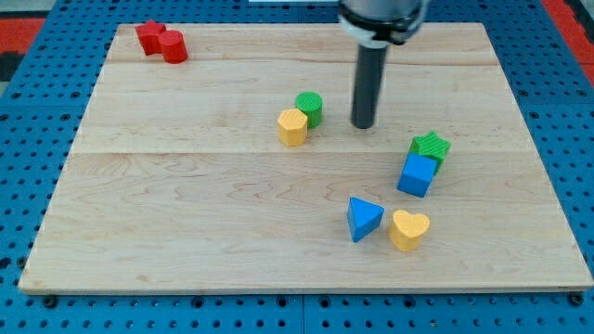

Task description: Move the green blocks and hexagon to the center

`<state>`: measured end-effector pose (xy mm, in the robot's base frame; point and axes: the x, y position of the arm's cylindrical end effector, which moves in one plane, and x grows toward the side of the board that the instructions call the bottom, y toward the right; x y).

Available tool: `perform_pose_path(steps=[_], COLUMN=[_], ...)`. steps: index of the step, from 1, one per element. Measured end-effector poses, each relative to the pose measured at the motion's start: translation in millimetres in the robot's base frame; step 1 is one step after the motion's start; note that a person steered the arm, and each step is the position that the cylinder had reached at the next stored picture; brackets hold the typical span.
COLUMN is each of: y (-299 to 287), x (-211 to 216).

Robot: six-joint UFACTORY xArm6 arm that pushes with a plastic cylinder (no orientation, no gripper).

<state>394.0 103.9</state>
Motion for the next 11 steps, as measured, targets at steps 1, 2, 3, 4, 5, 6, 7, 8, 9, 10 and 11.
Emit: perform_pose_path(steps=[1,2,3,4,5,6,7,8,9,10,11], y=[70,129,134,97,48,16,-18,-50,-66,-30,26], x=[4,26,56,60,60,60,57,47,40,41,48])
